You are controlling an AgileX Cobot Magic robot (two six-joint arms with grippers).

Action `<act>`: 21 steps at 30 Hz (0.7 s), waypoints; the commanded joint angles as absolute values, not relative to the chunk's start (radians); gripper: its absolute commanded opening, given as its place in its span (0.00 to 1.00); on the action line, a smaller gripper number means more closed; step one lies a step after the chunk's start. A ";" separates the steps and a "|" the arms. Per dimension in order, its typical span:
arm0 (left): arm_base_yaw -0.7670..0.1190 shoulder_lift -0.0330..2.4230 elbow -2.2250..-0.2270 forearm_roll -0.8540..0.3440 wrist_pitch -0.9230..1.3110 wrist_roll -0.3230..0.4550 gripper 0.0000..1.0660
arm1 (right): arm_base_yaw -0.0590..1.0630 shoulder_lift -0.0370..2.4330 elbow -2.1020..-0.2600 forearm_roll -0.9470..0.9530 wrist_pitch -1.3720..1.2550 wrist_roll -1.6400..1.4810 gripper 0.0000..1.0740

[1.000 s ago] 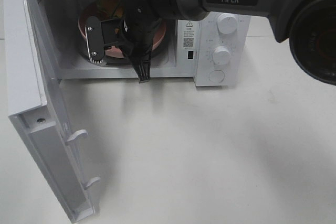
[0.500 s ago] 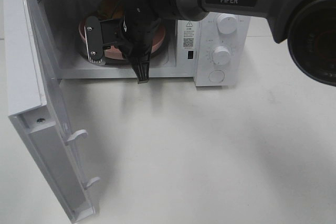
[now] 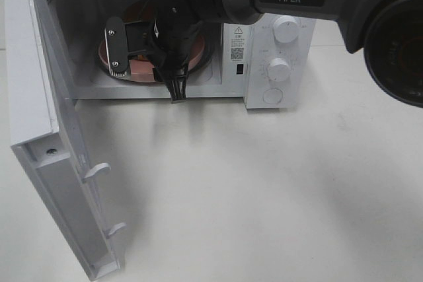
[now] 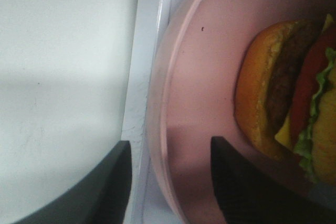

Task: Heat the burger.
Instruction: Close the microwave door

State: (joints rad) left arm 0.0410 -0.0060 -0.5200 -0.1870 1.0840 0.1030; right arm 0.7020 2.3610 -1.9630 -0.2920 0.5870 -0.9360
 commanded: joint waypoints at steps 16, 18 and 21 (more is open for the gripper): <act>0.039 -0.022 -0.518 -0.187 1.075 0.104 0.94 | 0.701 2.179 -1.643 -0.291 0.302 -0.960 0.72; 0.039 -0.022 -0.518 -0.187 1.075 0.104 0.94 | 0.701 2.151 -1.592 -0.296 0.272 -0.960 0.72; 0.039 -0.022 -0.518 -0.187 1.075 0.104 0.94 | 0.701 2.104 -1.516 -0.301 0.237 -0.959 0.71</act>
